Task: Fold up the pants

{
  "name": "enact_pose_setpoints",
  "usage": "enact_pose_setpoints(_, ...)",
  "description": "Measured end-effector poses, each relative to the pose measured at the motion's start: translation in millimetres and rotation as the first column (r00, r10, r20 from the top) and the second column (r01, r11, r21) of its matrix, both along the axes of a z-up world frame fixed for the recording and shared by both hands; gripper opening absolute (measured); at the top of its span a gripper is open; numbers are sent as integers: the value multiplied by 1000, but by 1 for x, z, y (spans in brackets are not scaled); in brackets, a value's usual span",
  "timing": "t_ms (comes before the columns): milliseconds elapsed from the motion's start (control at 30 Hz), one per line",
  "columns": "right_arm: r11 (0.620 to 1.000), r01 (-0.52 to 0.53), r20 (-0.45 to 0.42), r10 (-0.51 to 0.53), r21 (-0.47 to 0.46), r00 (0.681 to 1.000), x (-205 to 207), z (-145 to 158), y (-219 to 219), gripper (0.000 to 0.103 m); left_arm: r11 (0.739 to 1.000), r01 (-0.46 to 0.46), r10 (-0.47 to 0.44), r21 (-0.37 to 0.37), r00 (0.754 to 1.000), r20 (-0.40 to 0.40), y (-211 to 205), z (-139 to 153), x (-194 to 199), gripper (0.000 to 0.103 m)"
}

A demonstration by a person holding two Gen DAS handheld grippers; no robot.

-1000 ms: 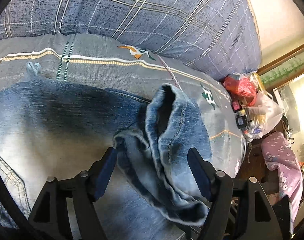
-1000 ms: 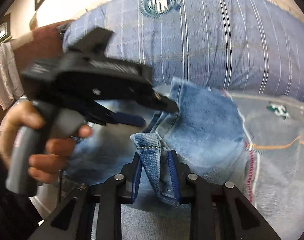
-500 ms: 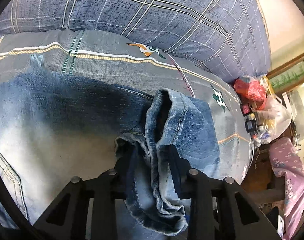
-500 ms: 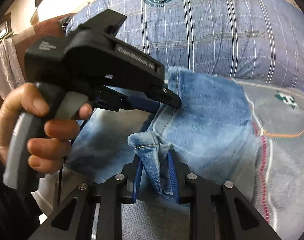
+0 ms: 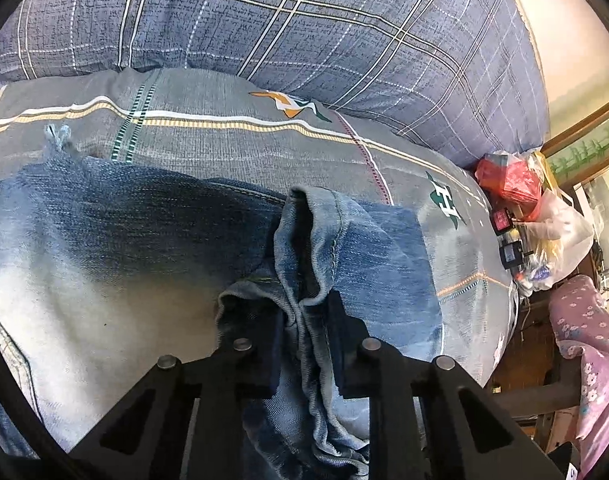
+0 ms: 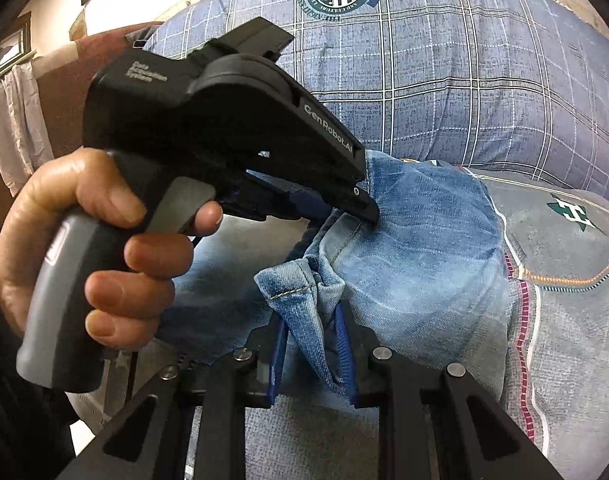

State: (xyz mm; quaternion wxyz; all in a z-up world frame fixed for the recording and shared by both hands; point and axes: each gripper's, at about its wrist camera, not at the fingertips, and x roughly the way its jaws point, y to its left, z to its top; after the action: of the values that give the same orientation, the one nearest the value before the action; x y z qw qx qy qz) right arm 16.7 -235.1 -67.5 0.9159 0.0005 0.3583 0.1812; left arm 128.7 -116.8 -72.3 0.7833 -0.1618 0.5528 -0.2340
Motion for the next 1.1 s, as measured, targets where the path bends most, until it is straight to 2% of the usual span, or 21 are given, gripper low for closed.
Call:
enact_pose_setpoints(500,1000,-21,74,19,21,997,-15,37,14,23,999,12,-8,-36,993,120,27,50,-8,14)
enact_pose_setpoints(600,999,-32,60,31,9,998,-13,31,23,23,1000,-3,5,-19,996,94,34,37,-4,14)
enact_pose_setpoints(733,999,-40,15,40,-15,999,-9,13,28,23,1000,-22,23,-12,999,35,44,6,-2,14)
enact_pose_setpoints(833,998,-53,-18,52,-39,998,-7,-1,33,23,999,-34,34,-35,999,7,50,-10,-1,14)
enact_pose_setpoints(933,997,-56,-14,55,-57,998,-8,-9,35,23,998,-32,32,-52,999,7,52,-14,-2,15)
enact_pose_setpoints(1100,995,-47,-2,47,-91,999,-12,-8,43,25,1000,-15,15,-1,1000,25,49,0,-4,19)
